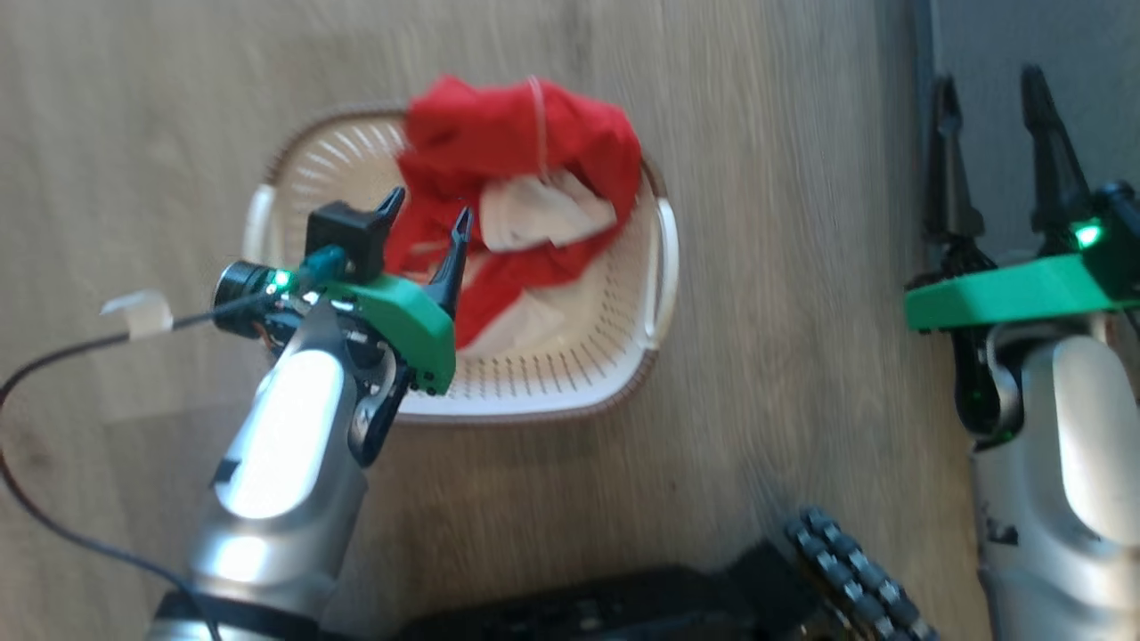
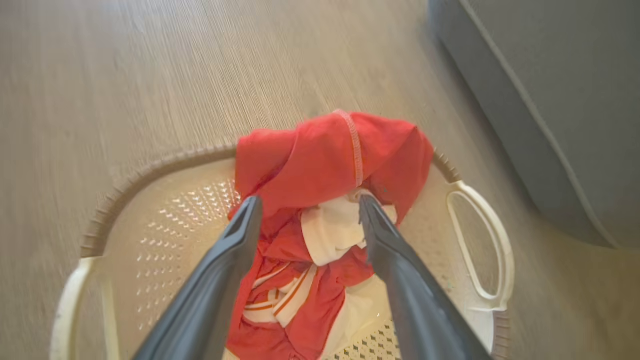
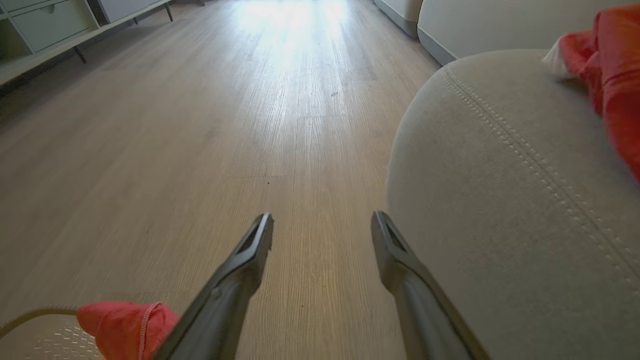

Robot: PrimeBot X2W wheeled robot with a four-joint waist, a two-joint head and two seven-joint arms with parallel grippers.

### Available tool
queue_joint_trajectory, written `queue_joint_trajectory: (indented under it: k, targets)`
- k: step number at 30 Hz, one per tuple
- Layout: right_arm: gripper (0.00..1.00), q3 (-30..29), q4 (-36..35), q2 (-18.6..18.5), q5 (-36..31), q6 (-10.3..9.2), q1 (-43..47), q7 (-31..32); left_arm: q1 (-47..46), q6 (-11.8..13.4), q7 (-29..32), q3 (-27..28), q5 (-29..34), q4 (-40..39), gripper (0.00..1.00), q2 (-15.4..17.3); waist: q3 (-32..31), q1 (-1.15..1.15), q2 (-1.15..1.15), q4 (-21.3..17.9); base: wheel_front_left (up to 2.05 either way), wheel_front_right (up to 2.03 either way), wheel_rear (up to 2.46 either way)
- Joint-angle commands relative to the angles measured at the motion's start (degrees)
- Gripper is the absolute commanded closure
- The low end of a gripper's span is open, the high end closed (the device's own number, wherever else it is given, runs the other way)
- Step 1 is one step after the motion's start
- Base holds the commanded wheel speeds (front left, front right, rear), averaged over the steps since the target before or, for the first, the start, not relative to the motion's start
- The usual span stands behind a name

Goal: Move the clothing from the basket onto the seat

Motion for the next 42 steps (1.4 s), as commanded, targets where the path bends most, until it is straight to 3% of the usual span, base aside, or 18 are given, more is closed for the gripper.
queue_joint_trajectory:
  k: [1,14,18,42]
  targets:
    - [0.00,1.93,-1.84,-0.17,1.02,-0.01,0.27,-0.37,-0.47,0.43,1.64,0.61,0.74,0.70,0.00,1.00,7.76,-0.03,0.00,-4.52,0.00,0.00,0.00]
    - [0.00,4.47,-1.66,-0.17,4.25,-0.01,-2.95,-0.37,-9.26,2.77,8.45,-1.24,2.05,10.58,0.00,1.17,13.39,-0.03,0.00,-7.77,0.00,0.00,0.00]
    - [0.00,5.21,-1.71,-0.17,4.70,-0.01,-3.50,-0.37,-12.58,4.64,9.64,-1.57,2.33,15.06,0.00,1.02,13.74,-0.03,0.00,-8.67,0.00,0.00,0.00]
    - [0.00,6.53,-2.78,-0.17,6.56,-0.01,-1.85,-0.37,-25.46,6.38,6.62,-3.39,0.32,36.78,0.00,0.56,18.29,-0.03,0.00,-12.56,0.00,0.00,0.00]
